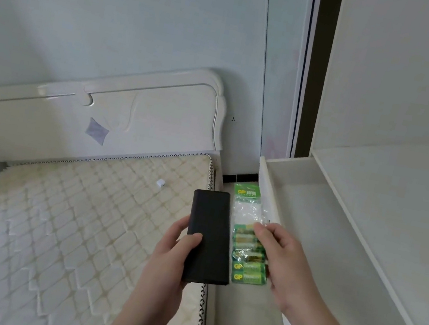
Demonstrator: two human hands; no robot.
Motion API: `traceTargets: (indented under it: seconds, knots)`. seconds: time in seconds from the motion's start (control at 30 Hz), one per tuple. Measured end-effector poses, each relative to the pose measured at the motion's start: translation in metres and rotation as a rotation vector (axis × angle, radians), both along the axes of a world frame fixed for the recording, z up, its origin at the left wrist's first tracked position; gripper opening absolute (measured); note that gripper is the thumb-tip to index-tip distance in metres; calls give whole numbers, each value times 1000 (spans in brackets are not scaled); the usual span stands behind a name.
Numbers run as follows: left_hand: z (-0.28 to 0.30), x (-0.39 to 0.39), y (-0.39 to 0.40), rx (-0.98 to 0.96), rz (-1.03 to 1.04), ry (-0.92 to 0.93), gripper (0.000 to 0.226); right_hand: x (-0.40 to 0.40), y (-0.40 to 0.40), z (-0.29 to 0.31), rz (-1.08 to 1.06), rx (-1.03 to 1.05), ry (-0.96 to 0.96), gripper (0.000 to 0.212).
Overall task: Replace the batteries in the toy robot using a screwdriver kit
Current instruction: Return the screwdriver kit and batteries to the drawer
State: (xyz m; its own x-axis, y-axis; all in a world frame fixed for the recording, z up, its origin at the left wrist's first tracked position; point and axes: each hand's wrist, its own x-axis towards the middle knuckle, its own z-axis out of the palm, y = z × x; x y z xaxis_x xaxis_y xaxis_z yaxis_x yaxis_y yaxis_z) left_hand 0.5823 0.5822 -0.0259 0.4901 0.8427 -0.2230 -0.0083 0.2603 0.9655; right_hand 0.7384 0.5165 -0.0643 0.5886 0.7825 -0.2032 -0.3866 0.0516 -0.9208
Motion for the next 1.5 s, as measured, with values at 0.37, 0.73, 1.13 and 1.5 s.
traceTargets:
  seconds: [0.37, 0.73, 1.13, 1.5]
  knots:
    - [-19, 109, 81, 11, -175, 16, 32, 89, 38, -21, -242, -40, 10, 18]
    - [-54, 254, 165, -7, -614, -11, 34, 171, 65, -33, -608, -240, -107, 22]
    - [-84, 329, 136, -97, -976, 104, 33, 156, 8, -67, -955, -265, 41, 21]
    - [-110, 356, 143, -110, -1118, 225, 30, 156, 7, -96, -1129, -303, 151, 20]
